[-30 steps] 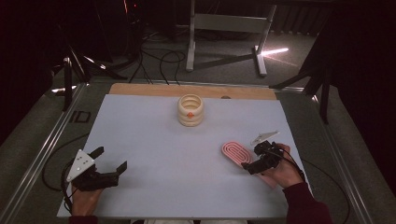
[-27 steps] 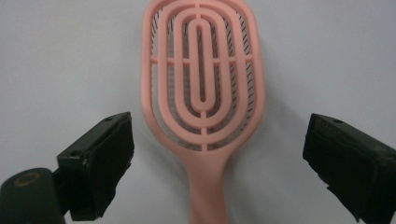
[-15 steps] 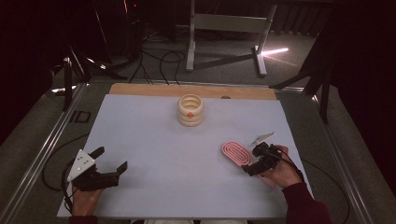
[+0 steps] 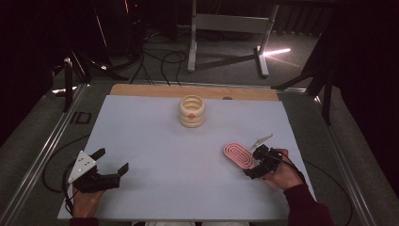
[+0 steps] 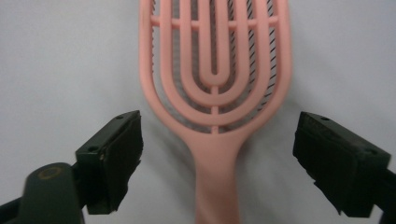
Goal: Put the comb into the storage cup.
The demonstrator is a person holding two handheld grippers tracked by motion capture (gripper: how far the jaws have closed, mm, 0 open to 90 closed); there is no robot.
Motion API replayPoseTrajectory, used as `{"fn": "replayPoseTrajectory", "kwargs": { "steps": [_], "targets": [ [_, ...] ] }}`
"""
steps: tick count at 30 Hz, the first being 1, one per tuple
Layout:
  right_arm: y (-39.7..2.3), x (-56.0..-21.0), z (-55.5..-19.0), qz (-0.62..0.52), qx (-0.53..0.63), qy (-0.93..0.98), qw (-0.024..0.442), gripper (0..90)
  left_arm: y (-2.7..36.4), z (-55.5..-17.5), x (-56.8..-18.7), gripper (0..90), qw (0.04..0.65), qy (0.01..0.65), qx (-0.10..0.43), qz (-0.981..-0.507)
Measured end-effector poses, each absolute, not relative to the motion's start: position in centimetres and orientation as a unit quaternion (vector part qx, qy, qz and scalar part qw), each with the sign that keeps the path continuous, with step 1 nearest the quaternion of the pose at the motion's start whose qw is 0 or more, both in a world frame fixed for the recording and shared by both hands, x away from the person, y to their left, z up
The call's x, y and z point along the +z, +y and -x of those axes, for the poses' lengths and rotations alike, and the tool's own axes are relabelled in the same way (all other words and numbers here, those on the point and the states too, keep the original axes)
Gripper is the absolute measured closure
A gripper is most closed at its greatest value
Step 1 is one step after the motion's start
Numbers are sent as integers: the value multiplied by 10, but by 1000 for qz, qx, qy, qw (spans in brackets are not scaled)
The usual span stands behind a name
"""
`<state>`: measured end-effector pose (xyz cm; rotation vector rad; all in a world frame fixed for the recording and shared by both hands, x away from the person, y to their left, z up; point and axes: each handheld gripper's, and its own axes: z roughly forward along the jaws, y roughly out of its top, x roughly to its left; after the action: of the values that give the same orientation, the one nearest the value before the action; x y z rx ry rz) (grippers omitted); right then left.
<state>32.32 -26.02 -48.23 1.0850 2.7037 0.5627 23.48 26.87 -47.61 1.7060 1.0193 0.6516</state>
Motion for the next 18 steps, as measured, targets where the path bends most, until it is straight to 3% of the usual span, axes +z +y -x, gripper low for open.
{"fn": "replayPoseTrajectory", "kwargs": {
  "steps": [18],
  "targets": [
    [-260, -489, -324, -356, 155, 919, 69, 523, 267, -236, -478, 0, 497, 422, 267, -710]
  ]
}}
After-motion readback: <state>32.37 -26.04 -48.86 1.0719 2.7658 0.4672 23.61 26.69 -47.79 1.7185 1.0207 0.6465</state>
